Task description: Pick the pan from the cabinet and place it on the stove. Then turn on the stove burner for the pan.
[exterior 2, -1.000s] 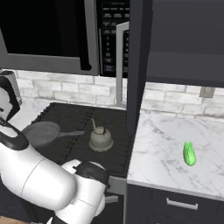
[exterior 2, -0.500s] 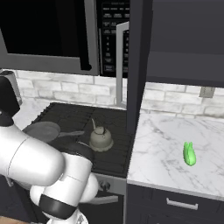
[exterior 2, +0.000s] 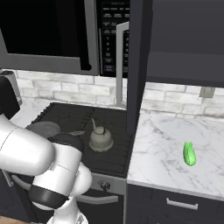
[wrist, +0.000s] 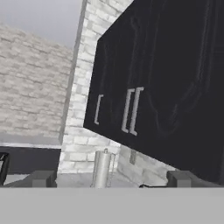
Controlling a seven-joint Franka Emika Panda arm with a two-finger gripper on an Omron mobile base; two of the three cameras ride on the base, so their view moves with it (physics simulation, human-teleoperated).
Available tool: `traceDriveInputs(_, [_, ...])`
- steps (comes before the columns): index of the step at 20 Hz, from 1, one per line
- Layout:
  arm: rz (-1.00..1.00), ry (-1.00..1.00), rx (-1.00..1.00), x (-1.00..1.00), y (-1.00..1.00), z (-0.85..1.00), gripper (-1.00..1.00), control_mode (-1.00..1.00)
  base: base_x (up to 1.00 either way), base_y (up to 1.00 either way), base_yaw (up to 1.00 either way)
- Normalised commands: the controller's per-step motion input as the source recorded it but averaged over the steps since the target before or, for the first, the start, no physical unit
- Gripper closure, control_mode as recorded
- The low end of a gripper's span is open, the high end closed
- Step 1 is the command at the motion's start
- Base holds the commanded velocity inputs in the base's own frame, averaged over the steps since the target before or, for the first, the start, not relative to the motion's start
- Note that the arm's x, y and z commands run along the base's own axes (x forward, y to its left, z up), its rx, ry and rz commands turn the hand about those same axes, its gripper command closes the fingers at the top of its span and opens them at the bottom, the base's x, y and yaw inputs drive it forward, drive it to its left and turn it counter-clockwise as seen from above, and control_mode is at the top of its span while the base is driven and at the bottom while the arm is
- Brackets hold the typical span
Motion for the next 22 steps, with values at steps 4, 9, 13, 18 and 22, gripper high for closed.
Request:
traceDriveInputs(4, [0.00,0.45,0.30,-0.40,0.00,0.04,-1.00,-1.00,0.00,0.00,0.00])
traceDriveInputs(9, [-0.03,0.53,0.19,-0.19,0.00,-0.15,-1.00,-1.00,0.00,0.00,0.00])
traceDriveInputs(13, [-0.14,0.39,-0.06,0.00,0.15,-0.79,-1.00,-1.00,0.00,0.00,0.00])
traceDriveInputs(18, [-0.14,0.24,-0.19,0.00,0.50,-0.96,-1.00,-1.00,0.00,0.00,0.00])
traceDriveInputs(22, [-0.18,0.16,-0.11,0.00,0.60,-0.91,-1.00,-1.00,0.00,0.00,0.00])
